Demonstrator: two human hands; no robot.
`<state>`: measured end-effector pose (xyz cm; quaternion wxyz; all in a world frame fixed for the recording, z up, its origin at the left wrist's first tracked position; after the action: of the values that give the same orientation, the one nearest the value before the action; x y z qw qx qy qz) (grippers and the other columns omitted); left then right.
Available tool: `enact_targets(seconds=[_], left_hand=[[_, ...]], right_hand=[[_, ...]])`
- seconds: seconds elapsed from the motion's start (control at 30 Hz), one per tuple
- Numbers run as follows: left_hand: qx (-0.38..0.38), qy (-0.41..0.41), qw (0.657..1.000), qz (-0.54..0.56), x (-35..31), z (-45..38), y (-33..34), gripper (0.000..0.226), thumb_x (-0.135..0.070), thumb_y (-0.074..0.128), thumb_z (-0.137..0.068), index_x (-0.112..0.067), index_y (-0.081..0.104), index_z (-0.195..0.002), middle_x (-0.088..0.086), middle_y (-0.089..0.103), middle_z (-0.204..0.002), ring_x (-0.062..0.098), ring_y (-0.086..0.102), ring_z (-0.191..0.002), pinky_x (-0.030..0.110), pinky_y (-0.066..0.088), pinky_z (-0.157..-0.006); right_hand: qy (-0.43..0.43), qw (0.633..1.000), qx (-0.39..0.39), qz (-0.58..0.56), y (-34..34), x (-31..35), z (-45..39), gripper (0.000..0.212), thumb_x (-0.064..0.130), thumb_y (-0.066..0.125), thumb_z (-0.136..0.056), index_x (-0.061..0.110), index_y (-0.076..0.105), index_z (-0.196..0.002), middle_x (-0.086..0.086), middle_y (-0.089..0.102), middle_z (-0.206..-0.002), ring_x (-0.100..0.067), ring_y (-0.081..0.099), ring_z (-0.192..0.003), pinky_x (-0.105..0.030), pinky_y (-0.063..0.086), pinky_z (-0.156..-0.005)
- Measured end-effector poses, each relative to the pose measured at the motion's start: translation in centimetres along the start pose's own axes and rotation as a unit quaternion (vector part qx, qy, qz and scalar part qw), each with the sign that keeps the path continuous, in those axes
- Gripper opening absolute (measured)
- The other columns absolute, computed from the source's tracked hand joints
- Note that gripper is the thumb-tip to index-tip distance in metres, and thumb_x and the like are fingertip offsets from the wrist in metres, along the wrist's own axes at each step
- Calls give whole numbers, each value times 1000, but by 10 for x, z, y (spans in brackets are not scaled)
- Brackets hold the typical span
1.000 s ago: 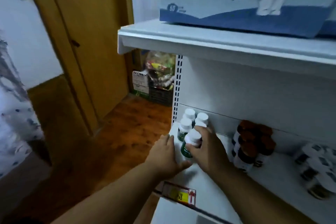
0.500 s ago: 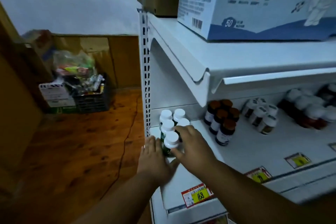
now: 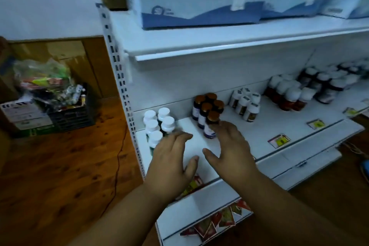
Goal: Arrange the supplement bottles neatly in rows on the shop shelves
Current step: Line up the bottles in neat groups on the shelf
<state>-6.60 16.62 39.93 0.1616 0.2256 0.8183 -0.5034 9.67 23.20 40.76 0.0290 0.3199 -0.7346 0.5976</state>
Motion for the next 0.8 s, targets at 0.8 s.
enact_targets(seconds=[0.8], left_hand=[[187,182,960,99,-451,-144,345,66,-45,63,-88,-36,31,-145,-10,38,-145,11,39,-131,36,40,-107]], right_hand=[[277,956,-96,4,-328,-457,136,80,48,69,-83,50,19,-145,10,6,-162,-19,15,-148,-52,31,-114]])
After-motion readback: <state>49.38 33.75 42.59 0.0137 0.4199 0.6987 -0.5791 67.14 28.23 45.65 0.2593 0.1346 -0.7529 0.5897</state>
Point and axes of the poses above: each hand's wrist, its own z-axis away from the middle knuckle, its own y-axis out of the palm, x = y × z, the point moved 4 cm from there along -z, towards the middle knuckle
